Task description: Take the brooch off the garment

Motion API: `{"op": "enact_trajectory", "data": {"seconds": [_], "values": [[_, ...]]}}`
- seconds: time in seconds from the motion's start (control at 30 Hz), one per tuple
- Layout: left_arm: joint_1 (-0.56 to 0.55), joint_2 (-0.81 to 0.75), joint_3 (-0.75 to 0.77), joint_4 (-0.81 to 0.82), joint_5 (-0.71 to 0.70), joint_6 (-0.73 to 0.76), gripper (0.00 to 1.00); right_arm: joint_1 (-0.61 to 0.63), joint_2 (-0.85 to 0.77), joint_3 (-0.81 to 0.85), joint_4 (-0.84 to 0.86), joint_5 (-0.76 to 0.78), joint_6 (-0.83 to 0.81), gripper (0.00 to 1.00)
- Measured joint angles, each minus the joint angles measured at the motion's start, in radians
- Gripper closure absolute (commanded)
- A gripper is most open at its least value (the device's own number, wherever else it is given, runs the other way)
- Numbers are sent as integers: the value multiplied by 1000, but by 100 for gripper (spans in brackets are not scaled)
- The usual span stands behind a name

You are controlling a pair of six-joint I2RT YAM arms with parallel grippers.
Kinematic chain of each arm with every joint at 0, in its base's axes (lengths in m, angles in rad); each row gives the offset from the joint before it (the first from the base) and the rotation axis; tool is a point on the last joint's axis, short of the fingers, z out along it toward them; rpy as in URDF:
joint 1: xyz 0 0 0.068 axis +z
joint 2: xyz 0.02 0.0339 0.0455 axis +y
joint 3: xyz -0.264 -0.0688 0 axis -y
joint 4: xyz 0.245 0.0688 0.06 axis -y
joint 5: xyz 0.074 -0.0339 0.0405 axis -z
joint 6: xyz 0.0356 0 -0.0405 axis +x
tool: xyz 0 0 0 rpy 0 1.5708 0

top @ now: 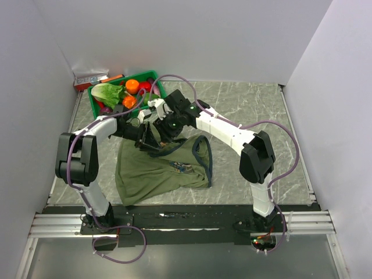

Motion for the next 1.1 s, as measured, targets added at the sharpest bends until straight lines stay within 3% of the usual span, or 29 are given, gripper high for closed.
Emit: {"op": "enact_trajectory", "data": {"seconds": [0.67, 0.87, 1.0, 1.1], "values": [[7, 34, 45, 27, 23, -48, 67, 13, 10, 14, 5, 3, 2, 46], [4, 39, 45, 33, 27, -60, 77, 18, 17, 14, 5, 3, 2, 46], [3, 57, 45, 34, 31, -66, 99, 23, 19, 14, 4, 16, 2, 46], [2, 72, 47, 39, 29, -69, 99, 26, 23, 14, 5, 18, 2, 46]]}}
